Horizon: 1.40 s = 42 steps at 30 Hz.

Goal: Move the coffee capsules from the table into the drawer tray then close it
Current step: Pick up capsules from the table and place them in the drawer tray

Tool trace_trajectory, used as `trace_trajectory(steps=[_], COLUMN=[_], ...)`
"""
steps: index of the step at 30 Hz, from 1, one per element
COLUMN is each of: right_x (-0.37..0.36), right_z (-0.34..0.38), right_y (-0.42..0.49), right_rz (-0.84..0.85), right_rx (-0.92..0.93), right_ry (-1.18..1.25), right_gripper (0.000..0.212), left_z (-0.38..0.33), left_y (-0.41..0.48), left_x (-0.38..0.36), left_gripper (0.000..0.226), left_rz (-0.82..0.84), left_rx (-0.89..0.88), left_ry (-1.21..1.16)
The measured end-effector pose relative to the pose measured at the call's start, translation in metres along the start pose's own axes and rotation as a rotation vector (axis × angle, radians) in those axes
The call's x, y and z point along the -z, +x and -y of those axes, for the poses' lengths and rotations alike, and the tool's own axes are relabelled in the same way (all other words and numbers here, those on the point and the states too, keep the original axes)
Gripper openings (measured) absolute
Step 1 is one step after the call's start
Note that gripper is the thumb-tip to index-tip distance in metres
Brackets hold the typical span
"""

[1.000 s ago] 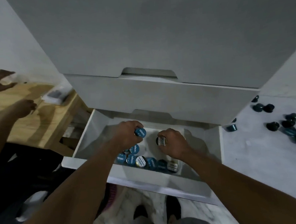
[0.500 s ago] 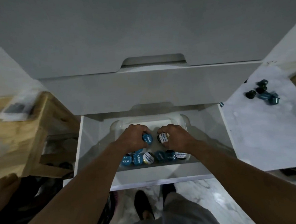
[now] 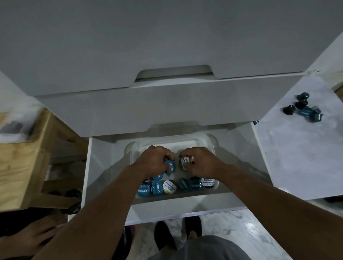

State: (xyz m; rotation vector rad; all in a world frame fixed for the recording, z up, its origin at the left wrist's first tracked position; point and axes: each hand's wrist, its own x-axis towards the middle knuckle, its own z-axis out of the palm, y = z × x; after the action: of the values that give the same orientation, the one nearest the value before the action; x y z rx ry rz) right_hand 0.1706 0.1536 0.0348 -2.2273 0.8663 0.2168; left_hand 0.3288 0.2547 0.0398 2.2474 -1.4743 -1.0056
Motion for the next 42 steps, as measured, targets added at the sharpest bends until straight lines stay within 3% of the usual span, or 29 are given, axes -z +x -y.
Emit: trace_trajectory(steps=[7,16,26,35,42], right_x=[0.001,-0.002,-0.002,0.033,0.051], right_z=[0.002,0.003,0.002,0.001,0.004], right_y=[0.0,-0.001,0.002,-0.007,-0.058], right_rz=[0.036,0.123,0.138,-0.098,-0.389], right_rx=[0.014,0.049,0.067,0.135,0.14], right_ry=[0.019,-0.023,-0.048,-0.337,-0.403], right_gripper=[0.026,0.025,0.038,0.038,0.037], left_z=[0.001,-0.002,-0.01,-0.039,-0.081], left_y=[-0.002,-0.005,-0.011,-0.031,-0.068], left_x=[-0.002,-0.005,-0.005,0.008,-0.004], left_gripper=[0.023,0.028,0.032,0.036,0.026], left_rz=[0.034,0.048,-0.011,-0.248,-0.515], left_rx=[0.035,0.067,0.124,0.257,0.137], left_ry=[-0.005,0.018,0.026,0.334,0.535])
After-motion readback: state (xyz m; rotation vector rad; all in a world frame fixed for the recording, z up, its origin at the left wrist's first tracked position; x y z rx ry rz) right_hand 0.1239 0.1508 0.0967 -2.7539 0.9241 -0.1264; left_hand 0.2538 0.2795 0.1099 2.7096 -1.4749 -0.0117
